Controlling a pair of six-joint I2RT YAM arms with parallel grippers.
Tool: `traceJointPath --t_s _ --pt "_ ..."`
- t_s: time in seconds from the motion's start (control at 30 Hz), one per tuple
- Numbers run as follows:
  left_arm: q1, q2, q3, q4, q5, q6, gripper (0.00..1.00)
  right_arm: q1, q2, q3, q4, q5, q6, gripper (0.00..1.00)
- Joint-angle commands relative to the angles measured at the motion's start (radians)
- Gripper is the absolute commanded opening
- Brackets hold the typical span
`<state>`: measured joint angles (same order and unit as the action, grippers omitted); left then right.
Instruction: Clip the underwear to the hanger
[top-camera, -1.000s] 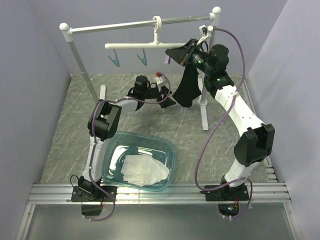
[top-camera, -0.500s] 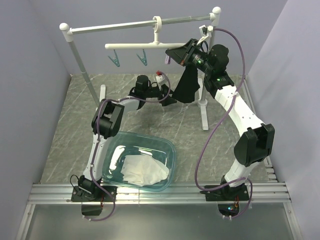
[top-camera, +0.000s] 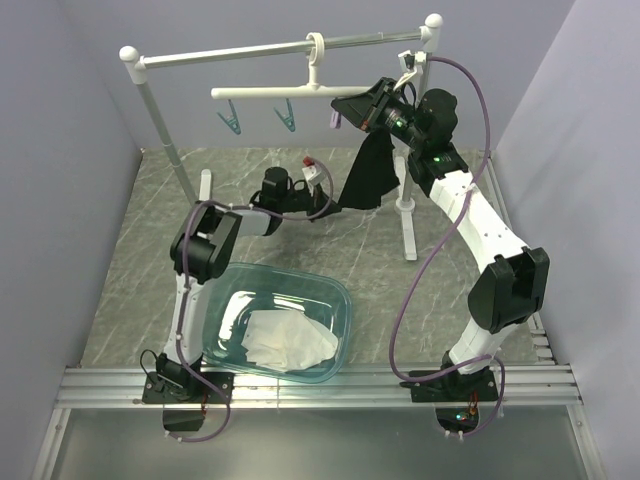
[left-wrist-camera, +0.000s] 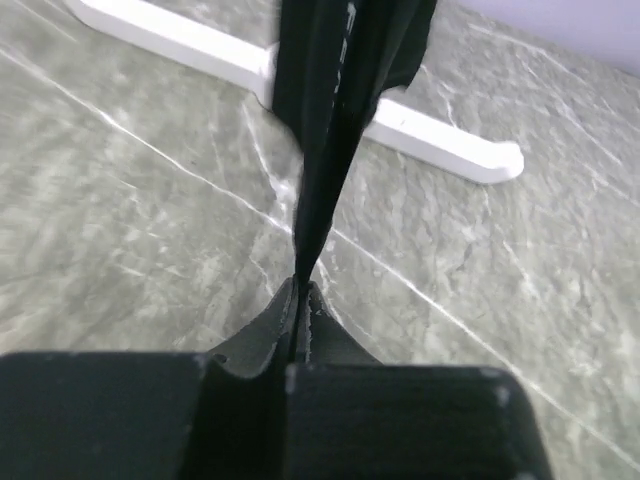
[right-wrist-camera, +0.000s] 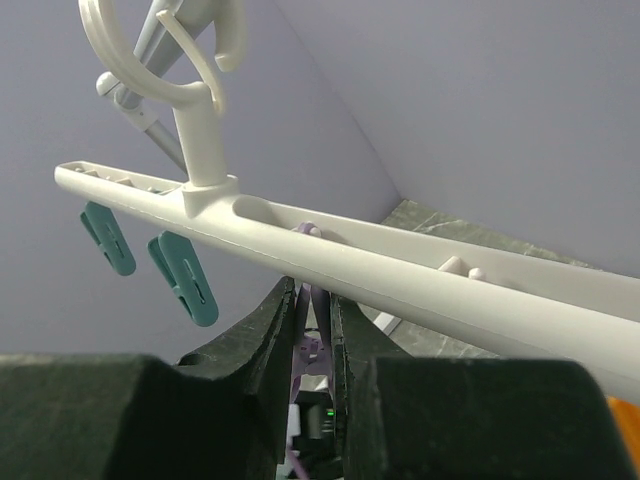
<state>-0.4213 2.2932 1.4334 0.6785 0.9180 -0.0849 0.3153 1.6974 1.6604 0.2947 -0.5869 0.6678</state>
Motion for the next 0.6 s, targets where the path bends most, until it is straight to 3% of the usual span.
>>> traceJointPath --t_s 0.0,0.37,0.57 --pt "0.009 -0.194 -0.066 0.055 -0.08 0.054 0.01 -0.012 -0.021 0.032 0.107 0.033 -0.001 0.0" --pt "0.018 -0.359 -0.134 0.018 -0.189 0.051 0.0 -0.018 0.005 0.027 0.149 0.025 0.032 0.0" --pt "0.018 -0.486 -0.172 -0.06 -0.22 0.125 0.0 -0.019 0.018 0.029 0.161 0.016 0.026 0.0"
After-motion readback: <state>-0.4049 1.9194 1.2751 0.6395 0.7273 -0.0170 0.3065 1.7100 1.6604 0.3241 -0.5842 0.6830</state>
